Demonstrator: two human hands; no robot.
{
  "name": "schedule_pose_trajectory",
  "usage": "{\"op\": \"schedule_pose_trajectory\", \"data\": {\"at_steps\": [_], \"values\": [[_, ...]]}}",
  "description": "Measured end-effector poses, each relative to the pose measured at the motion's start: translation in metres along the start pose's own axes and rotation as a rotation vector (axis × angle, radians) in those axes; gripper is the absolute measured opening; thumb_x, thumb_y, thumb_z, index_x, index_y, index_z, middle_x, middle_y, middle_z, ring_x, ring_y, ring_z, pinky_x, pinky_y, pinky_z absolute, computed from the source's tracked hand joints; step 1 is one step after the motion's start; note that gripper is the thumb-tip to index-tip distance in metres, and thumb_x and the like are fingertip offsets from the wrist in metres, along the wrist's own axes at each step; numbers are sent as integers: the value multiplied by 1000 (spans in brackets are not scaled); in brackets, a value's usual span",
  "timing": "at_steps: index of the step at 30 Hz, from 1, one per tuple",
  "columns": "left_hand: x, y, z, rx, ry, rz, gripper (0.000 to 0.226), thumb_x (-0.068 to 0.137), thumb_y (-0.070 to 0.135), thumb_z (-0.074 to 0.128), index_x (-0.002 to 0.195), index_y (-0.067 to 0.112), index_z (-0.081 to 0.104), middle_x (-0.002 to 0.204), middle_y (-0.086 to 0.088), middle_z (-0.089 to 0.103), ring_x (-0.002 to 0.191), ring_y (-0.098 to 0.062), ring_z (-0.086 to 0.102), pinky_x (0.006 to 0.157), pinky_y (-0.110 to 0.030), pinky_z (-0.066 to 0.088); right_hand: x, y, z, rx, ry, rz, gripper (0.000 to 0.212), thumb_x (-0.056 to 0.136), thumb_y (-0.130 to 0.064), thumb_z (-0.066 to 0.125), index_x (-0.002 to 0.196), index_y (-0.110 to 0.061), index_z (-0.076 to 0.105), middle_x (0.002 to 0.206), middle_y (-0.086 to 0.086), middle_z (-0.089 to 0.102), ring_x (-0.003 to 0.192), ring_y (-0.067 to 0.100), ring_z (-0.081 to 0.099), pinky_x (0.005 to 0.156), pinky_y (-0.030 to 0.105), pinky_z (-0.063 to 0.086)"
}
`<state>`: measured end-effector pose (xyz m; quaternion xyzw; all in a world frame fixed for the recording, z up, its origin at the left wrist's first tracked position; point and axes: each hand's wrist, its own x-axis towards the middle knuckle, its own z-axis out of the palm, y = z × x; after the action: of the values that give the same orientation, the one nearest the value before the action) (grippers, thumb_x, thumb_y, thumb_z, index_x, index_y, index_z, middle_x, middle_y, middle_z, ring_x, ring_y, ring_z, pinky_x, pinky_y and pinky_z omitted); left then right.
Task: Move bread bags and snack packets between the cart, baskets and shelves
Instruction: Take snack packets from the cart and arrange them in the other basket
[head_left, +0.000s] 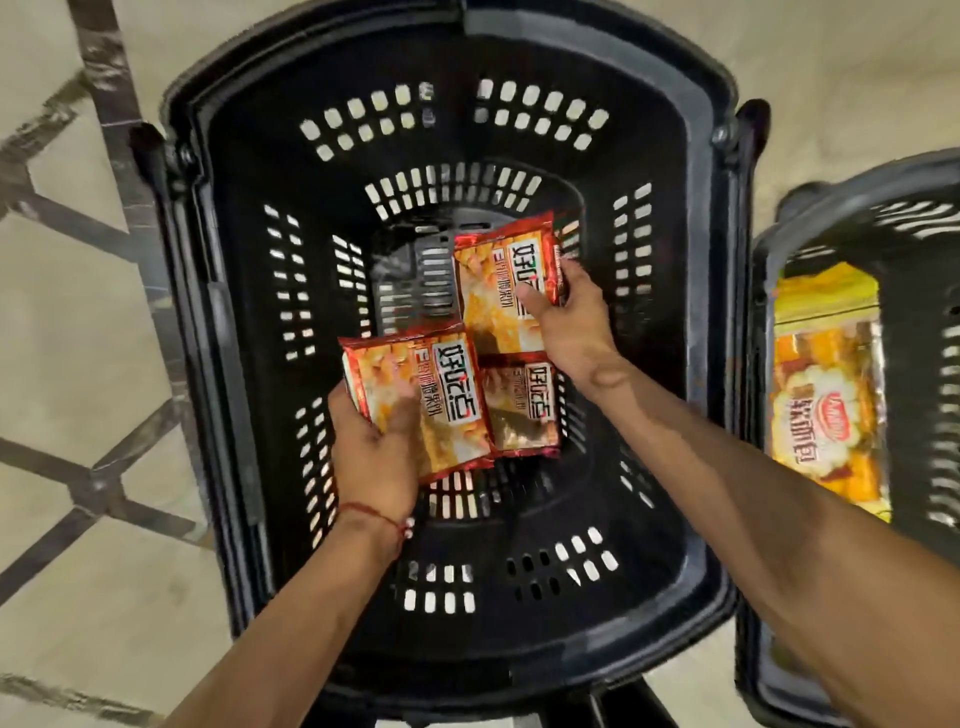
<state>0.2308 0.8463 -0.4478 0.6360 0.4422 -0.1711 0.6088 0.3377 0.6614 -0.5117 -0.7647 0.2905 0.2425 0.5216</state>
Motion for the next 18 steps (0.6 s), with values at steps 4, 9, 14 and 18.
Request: {"op": "schedule_pose_trajectory", "data": {"at_steps": [4,9,14,18], "values": [[17,-17,-1,17,48,-47,41,100,25,64,136,18,44,121,1,70,104,-11,71,81,-28,62,34,23,21,-42,109,71,35,96,-23,75,130,-19,68,113,-2,77,104,16,73,99,42,58],[26,-29,-6,8,49,-78,45,98,33,67,136,20,47,113,5,75,101,-11,74,83,-34,61,59,44,37,-81,173,169,34,98,-27,73,130,-19,67,117,2,76,109,21,71,102,41,56],[26,-33,-10,27,23,-110,48,96,39,68,136,22,48,113,4,76,103,-15,74,82,-33,60,57,47,37,-263,126,100,47,103,-5,52,148,-18,54,131,-2,66,122,18,61,111,30,45],[19,-21,-7,43,66,-82,41,98,28,66,134,23,47,112,6,73,97,-9,74,74,-26,60,36,42,27,-289,99,75,58,101,-3,51,155,-23,47,155,1,53,144,22,48,122,41,37]]}}
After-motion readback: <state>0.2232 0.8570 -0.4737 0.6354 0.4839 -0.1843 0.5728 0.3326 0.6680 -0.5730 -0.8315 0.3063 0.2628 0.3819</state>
